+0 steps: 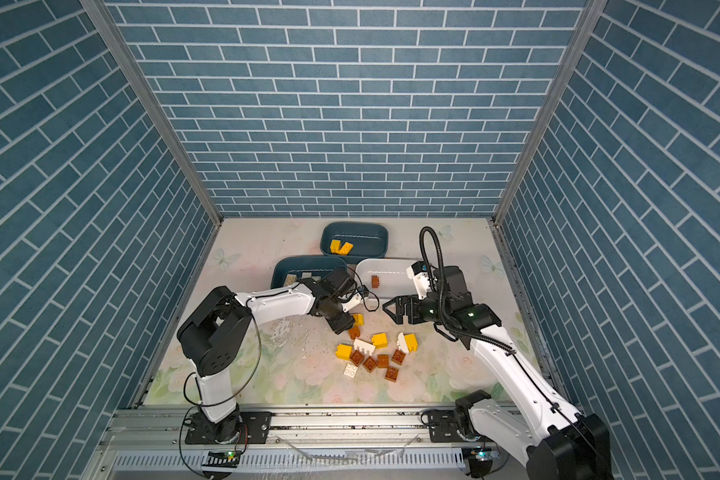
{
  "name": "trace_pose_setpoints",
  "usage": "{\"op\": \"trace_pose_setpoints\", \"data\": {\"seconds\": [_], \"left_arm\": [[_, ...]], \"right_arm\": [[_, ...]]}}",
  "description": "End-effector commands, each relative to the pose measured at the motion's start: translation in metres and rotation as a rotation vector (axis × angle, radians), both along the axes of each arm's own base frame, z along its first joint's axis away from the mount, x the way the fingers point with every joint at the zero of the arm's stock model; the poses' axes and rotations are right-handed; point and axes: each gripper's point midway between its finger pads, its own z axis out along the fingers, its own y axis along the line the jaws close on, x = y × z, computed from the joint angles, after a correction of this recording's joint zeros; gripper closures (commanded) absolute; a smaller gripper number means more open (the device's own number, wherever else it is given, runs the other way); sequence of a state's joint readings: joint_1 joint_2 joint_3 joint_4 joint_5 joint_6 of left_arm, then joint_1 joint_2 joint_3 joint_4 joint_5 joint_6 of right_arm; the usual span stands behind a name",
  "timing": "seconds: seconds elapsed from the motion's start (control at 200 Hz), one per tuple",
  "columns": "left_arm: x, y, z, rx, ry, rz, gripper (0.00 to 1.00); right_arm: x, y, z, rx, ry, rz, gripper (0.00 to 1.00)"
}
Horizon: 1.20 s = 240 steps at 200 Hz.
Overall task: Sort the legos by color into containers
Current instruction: 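Return the left gripper to the pile and grasp a yellow curved brick, then carry the yellow curved brick with the left gripper to the farther teal tub, release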
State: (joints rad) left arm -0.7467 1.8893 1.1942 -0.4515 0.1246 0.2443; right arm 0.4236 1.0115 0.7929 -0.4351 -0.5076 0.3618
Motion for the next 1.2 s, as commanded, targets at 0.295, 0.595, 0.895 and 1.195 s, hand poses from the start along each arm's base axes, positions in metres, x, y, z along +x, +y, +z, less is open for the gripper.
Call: {"op": "trace_pose_setpoints", "data": {"seconds": [0.295, 0.595, 0.895, 1.195], "left_arm": [[0.010, -0.022, -0.003, -0.037, 0.002, -0.044, 0.38], [0.004, -0.023, -0.004, -0.045, 0.038, -0.051, 0.67], [-0.016, -0.011, 0.041, -0.086, 0.057, -0.025, 0.75], [0.017, 0.000, 0.108, -0.154, 0.001, 0.117, 0.73]], "right_arm": [[0.003, 0.002, 0.003, -0.014, -0.003, 0.010, 0.02], [0.003, 0.001, 0.004, -0.015, 0.001, 0.010, 0.02], [0.006, 0.003, 0.005, -0.013, -0.006, 0.010, 0.02], [0.021, 0.013, 0.017, 0.041, -0.033, 0.006, 0.02]]}}
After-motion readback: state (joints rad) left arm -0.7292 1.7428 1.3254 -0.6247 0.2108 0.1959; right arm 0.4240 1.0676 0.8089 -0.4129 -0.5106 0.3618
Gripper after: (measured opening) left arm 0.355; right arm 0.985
